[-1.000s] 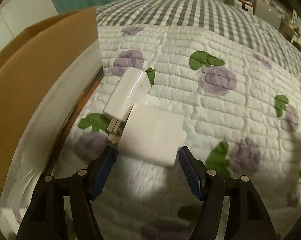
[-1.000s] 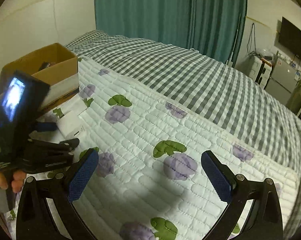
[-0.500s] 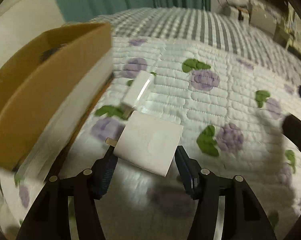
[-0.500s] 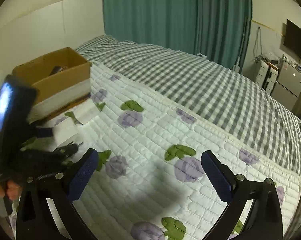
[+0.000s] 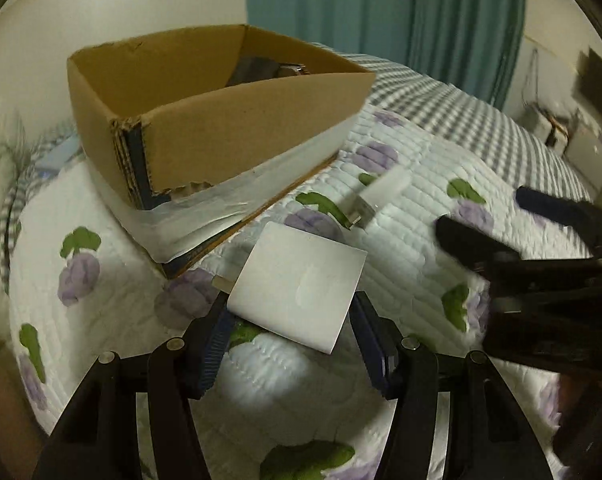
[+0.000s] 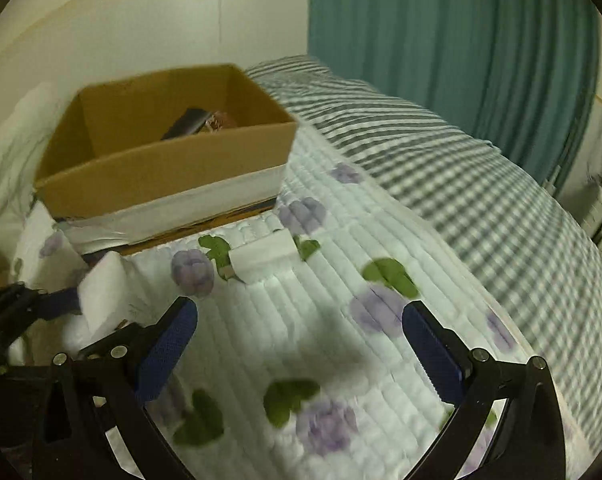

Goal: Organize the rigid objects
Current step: 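Grasp the white square block with the left tool, then grasp the white charger with the right tool while the left holds the block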

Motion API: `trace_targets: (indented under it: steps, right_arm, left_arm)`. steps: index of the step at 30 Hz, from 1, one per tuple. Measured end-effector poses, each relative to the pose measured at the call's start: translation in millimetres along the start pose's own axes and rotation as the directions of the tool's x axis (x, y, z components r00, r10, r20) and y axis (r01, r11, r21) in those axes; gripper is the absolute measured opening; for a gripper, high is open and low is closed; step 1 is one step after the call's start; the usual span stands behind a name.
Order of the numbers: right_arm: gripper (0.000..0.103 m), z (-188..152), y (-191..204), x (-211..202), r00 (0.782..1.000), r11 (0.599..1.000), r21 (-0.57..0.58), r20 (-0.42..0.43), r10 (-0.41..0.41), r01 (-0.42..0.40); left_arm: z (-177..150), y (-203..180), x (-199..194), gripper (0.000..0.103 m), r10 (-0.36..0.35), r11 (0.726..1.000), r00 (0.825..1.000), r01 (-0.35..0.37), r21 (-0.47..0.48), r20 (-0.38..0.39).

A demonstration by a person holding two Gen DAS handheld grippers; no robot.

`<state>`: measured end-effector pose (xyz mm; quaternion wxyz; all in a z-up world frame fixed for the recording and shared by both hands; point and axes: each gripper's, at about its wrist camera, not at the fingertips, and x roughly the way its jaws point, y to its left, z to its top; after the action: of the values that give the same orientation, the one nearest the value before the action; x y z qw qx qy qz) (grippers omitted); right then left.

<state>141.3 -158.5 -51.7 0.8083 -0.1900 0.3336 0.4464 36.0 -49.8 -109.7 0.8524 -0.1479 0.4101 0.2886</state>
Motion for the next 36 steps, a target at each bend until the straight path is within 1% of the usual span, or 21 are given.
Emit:
trace_targets:
  steps: [2,5,6,8,9,10,11,13,14,15,16,17,18,19,22,25,29,33,36]
  right_arm:
    - [0.103,5,5,19,1.0,0.999,-0.034,-0.015,0.016,-0.017]
    - [0.103,12,8,40,0.998,0.998,-0.032,-0.026,0.058,-0.059]
    - [0.101,14,10,48,0.997,0.997,-0.033,-0.033,0.068,-0.069]
    - [0.096,17,16,61,0.996,0.996,-0.051,-0.05,0.076,-0.078]
    - [0.09,19,19,67,0.995,0.994,-0.067,-0.058,0.077,-0.081]
    - [0.086,20,21,71,0.995,0.994,-0.074,-0.063,0.071,-0.076]
    - [0.085,21,22,75,0.996,0.995,-0.075,-0.068,0.066,-0.071]
    - [0.075,22,21,79,0.995,0.995,-0.064,-0.076,0.065,-0.07]
    - [0.073,22,20,79,0.994,0.995,-0.059,-0.079,0.077,-0.082]
    - [0.068,22,21,78,0.993,0.994,-0.056,-0.08,0.085,-0.089]
    - [0.068,22,23,77,0.994,0.995,-0.057,-0.081,0.078,-0.083]
    - [0.068,22,26,75,0.995,0.996,-0.067,-0.085,0.055,-0.061]
    - [0.056,22,27,73,0.996,0.996,-0.075,-0.084,0.039,-0.046]
    - [0.056,22,27,70,0.996,0.996,-0.079,-0.081,0.025,-0.031]
    - [0.056,15,17,56,0.995,0.998,-0.052,-0.099,0.023,-0.028]
    - [0.056,7,10,44,0.993,0.998,-0.061,-0.121,-0.011,0.004]
    - [0.056,-8,-2,13,0.992,0.998,-0.034,-0.115,-0.06,0.056]
    - [0.056,-15,-1,-17,0.99,0.996,-0.033,-0.114,-0.087,0.084]
    - [0.056,-16,7,-39,0.988,0.994,-0.037,-0.111,-0.109,0.106]
  left_arm:
    - [1,5,1,0.059,0.003,1.0,1.0,-0.003,-0.015,0.001]
    - [3,4,5,0.059,0.005,1.0,1.0,-0.005,-0.021,0.005]
    - [2,4,7,0.059,0.004,1.0,1.0,-0.004,-0.019,0.006]
    - [3,5,10,0.059,0.004,1.0,1.0,-0.004,-0.017,0.001]
    - [3,4,11,0.059,0.005,1.0,1.0,-0.005,-0.016,-0.003]
    - [4,4,13,0.059,0.007,1.0,1.0,-0.008,-0.018,-0.007]
    - [4,6,13,0.059,0.006,1.0,1.0,-0.006,-0.029,-0.007]
    - [5,6,13,0.059,0.007,1.0,1.0,-0.008,-0.029,-0.007]
    - [4,7,12,0.059,0.004,0.999,1.0,-0.004,-0.034,-0.007]
    - [4,7,12,0.059,0.005,1.0,1.0,-0.005,-0.03,-0.007]
    - [3,7,12,0.059,0.004,1.0,1.0,-0.005,-0.031,-0.008]
    - [3,8,11,0.059,0.001,0.999,1.0,-0.001,-0.035,-0.009]
    - [2,8,10,0.059,0.001,0.999,1.0,-0.001,-0.033,-0.008]
    - [2,8,10,0.06,0.0,0.999,1.0,-0.001,-0.032,-0.007]
    - [2,8,9,0.06,0.001,1.0,1.0,-0.001,-0.025,-0.008]
    - [1,7,6,0.06,-0.004,1.0,1.0,0.003,-0.017,-0.011]
    - [-2,4,-1,0.06,-0.018,1.0,1.0,0.018,0.011,-0.016]
    - [-6,0,-12,0.06,-0.045,0.999,0.999,0.046,0.025,-0.026]
    - [-9,-2,-25,0.06,-0.076,0.996,0.996,0.078,0.036,-0.039]
